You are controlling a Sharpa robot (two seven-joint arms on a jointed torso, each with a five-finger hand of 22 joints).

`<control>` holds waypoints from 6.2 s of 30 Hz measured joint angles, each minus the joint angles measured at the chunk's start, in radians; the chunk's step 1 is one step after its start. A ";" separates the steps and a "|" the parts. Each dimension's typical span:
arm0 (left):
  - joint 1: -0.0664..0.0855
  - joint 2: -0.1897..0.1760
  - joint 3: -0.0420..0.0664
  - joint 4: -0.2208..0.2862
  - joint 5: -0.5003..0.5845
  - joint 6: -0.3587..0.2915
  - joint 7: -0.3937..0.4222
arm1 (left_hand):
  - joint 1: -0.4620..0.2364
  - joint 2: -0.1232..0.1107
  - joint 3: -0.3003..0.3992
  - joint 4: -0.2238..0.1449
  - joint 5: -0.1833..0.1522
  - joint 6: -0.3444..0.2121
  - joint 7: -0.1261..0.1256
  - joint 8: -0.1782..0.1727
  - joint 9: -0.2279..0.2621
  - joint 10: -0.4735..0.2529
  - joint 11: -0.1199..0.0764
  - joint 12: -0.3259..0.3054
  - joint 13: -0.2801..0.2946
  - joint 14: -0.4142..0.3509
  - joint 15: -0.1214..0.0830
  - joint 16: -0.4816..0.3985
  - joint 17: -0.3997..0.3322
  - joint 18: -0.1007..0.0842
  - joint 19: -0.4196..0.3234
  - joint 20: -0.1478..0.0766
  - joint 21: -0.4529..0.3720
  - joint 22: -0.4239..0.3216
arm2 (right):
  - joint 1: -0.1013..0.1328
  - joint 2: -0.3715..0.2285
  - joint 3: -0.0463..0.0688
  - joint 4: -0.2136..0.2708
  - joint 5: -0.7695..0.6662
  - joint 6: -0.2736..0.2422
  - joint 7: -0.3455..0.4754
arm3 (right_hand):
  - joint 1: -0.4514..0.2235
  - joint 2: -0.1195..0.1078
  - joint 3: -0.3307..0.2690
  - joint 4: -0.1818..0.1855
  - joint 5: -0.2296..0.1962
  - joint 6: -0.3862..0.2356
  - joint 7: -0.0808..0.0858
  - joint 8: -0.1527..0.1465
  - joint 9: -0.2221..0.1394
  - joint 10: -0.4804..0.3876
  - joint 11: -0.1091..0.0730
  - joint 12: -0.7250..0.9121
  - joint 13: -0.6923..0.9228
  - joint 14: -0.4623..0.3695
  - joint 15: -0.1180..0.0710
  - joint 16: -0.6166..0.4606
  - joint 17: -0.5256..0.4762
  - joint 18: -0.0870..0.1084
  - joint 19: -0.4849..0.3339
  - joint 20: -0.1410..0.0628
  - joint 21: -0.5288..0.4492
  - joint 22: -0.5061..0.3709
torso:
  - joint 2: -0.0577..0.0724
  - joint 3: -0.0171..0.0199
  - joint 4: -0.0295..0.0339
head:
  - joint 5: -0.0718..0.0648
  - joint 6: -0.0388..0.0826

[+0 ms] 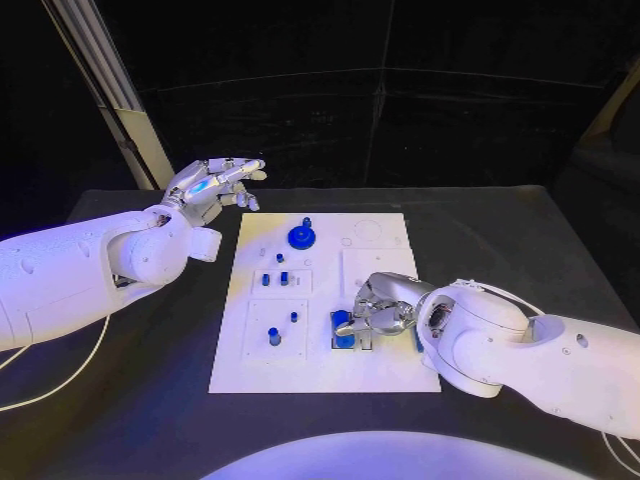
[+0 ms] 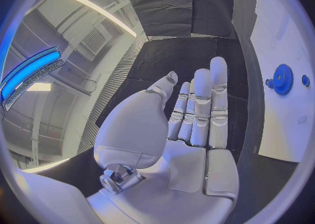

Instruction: Assemble the parts on the task board

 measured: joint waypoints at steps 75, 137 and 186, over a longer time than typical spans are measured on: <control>0.000 -0.003 0.000 -0.002 0.000 0.000 -0.001 | 0.000 0.000 -0.003 -0.003 0.000 0.000 0.000 0.000 0.000 -0.003 -0.004 0.004 -0.001 0.000 0.000 0.000 -0.001 0.000 -0.003 0.003 0.003 0.000 | -0.003 -0.024 -0.003 0.011 0.066 0.027 0.026 | 0.042 0.053 0.004 -0.009 0.060 0.020 -0.019 0.010 0.020 0.014 -0.014 0.000 0.011 0.000 -0.007 0.008 0.016 0.000 0.011 -0.011 0.004 0.000 | 0.001 0.0003 -0.0020 | 0.005 -0.001; 0.000 -0.023 -0.004 0.022 0.000 0.002 -0.001 | 0.000 0.000 -0.003 -0.003 0.000 0.000 0.000 0.004 0.000 -0.003 -0.004 0.004 -0.001 0.000 0.000 0.000 -0.001 0.000 -0.003 0.003 0.003 0.001 | -0.021 -0.250 -0.006 0.045 -0.037 0.050 -0.021 | -0.008 0.017 -0.080 0.084 0.057 0.022 0.007 -0.110 0.011 -0.029 0.011 -0.165 -0.103 0.002 0.012 -0.023 -0.017 0.000 -0.004 0.007 -0.012 0.000 | -0.004 -0.0012 -0.0035 | -0.054 -0.002; -0.001 -0.024 -0.008 0.017 0.000 0.007 -0.005 | 0.004 -0.004 -0.005 0.000 0.000 0.000 0.000 0.004 0.000 -0.003 -0.004 0.004 -0.002 -0.004 0.004 0.000 -0.003 0.000 -0.003 0.003 0.006 0.001 | -0.044 -0.157 0.001 0.037 -0.346 0.102 -0.019 | 0.131 -0.005 -0.051 -0.007 0.155 -0.045 0.042 -0.116 0.061 -0.076 0.029 -0.247 -0.157 0.002 0.013 -0.048 -0.040 0.000 -0.018 0.015 -0.027 -0.010 | -0.002 -0.0011 -0.0091 | -0.046 0.000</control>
